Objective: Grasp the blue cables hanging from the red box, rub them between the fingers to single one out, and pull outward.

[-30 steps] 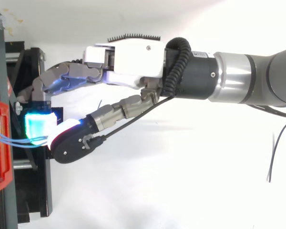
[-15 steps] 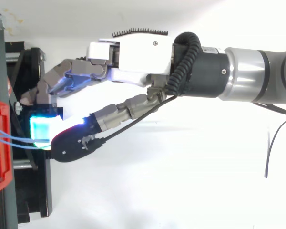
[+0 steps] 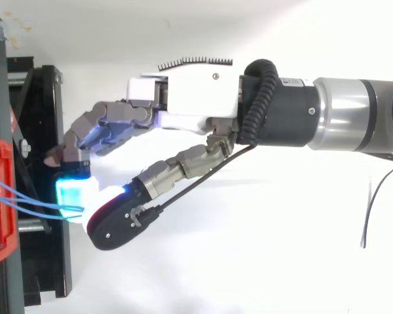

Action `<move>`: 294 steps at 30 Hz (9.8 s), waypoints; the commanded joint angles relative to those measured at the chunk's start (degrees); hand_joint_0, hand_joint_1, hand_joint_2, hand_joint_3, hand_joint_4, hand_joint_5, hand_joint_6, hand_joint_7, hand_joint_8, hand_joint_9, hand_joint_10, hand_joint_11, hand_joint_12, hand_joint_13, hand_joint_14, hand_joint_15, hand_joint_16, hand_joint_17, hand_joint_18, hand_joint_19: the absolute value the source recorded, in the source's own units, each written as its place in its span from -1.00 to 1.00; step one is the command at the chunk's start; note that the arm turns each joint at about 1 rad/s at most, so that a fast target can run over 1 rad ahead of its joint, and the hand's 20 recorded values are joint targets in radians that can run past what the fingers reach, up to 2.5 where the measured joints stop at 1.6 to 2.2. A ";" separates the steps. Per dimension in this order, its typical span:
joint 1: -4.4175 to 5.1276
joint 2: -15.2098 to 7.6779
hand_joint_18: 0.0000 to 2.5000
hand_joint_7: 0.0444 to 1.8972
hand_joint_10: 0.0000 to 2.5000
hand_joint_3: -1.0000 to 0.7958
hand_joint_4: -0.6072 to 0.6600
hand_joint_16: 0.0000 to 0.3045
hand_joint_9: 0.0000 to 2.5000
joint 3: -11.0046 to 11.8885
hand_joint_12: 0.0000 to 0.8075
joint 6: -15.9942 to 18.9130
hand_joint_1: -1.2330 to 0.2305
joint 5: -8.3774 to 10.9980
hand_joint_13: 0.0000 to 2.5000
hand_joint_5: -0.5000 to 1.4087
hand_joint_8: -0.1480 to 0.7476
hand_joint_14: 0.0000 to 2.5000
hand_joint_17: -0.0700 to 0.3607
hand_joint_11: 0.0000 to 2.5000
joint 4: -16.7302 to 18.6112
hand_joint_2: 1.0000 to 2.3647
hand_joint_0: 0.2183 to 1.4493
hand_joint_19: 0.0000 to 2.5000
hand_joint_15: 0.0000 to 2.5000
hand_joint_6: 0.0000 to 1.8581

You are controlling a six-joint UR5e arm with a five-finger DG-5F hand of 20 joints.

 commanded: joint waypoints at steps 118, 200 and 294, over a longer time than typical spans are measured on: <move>1.18 3.52 -0.53 -0.05 -0.99 -0.44 0.22 -0.72 -0.50 0.02 -0.09 6.34 -0.56 0.28 -0.56 -0.69 0.04 -0.99 -0.24 -0.81 -9.72 -1.00 -0.43 -0.86 -0.84 -0.02; 1.18 3.52 -0.52 0.19 -0.99 -0.10 -0.16 -0.73 -0.44 0.02 -0.08 6.52 -0.56 0.01 -0.52 -0.68 0.02 -0.99 -0.25 -0.80 -10.07 -0.97 -0.11 -0.82 -0.83 0.01; 1.18 3.61 -0.50 0.03 -0.99 -0.08 -0.10 -0.72 -0.44 0.02 -0.05 6.69 -0.53 -0.07 -0.50 -0.67 0.00 -0.99 -0.23 -0.80 -10.07 -0.97 -0.24 -0.81 -0.82 -0.02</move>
